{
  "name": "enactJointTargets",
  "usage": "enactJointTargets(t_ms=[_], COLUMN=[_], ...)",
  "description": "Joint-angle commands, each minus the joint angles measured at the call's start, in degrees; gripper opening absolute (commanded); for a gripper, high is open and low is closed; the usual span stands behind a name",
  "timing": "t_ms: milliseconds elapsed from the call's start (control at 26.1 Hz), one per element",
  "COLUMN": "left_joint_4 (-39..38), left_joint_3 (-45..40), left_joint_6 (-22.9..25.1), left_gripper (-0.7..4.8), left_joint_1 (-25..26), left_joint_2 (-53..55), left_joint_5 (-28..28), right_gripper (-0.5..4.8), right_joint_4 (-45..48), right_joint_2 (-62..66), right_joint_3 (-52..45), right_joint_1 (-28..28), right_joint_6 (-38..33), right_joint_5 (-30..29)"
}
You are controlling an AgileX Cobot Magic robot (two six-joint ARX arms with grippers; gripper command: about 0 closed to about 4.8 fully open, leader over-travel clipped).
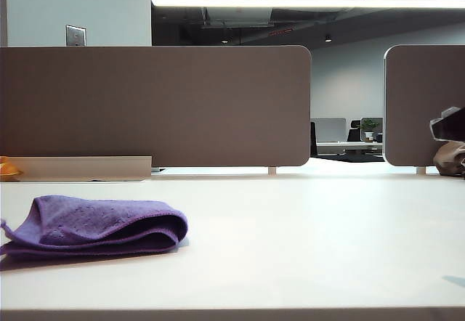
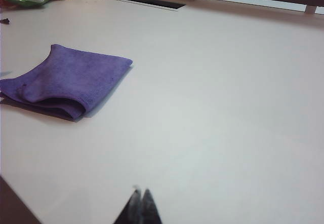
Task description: Fold the bottom of the cloth upward, then fold it vertically to form a square shape.
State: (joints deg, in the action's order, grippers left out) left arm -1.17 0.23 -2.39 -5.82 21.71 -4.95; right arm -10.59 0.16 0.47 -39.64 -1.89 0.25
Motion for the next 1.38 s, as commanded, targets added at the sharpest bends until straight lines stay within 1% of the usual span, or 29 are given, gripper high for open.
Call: enactJointTargets(t_ms=[38,499,768,883,921,1075,1113,1190,1382], left_joint_4=[1.2,1.18,1.16,1.16,1.16,0.7,0.46,-0.09,0.0], left_joint_3=[0.17,0.17,0.17,0.2,0.17,0.17,0.2,0.2,0.2], left_joint_6=[0.07,0.07,0.07,0.07,0.07,0.07,0.07,0.07,0.07], left_gripper=[-0.02,-0.02,-0.02,-0.02,-0.02,-0.02,-0.02,-0.02,-0.02], left_joint_1=[0.07,0.04,0.04,0.04,0.04,0.04,0.04,0.07,0.07], left_joint_2=[-1.49,-9.18,-9.46,-9.46,-9.46,-10.75,-11.47,-15.54,-20.22], left_joint_5=[-0.22,-0.24,-0.22,-0.24,-0.24,-0.22,-0.22,-0.22,-0.22], right_gripper=[-0.08,-0.08,-0.08,-0.08,-0.08,-0.08,-0.08,-0.08,-0.08], right_joint_4=[0.11,0.11,0.13,0.22,0.24,0.24,0.24,0.24,0.24], right_joint_2=[-0.02,-0.02,-0.02,-0.02,-0.02,-0.02,-0.02,-0.02,-0.02], right_joint_3=[-0.33,-0.33,-0.35,-0.42,-0.42,-0.42,-0.42,-0.42,-0.42], right_joint_1=[-0.04,-0.04,0.72,3.96,6.36,11.72,12.94,18.14,25.29], right_joint_6=[-0.04,-0.04,-0.04,-0.04,-0.04,-0.04,-0.04,-0.04,-0.04], right_joint_5=[0.0,0.0,-0.07,-0.24,-0.24,-0.22,-0.22,-0.24,-0.24])
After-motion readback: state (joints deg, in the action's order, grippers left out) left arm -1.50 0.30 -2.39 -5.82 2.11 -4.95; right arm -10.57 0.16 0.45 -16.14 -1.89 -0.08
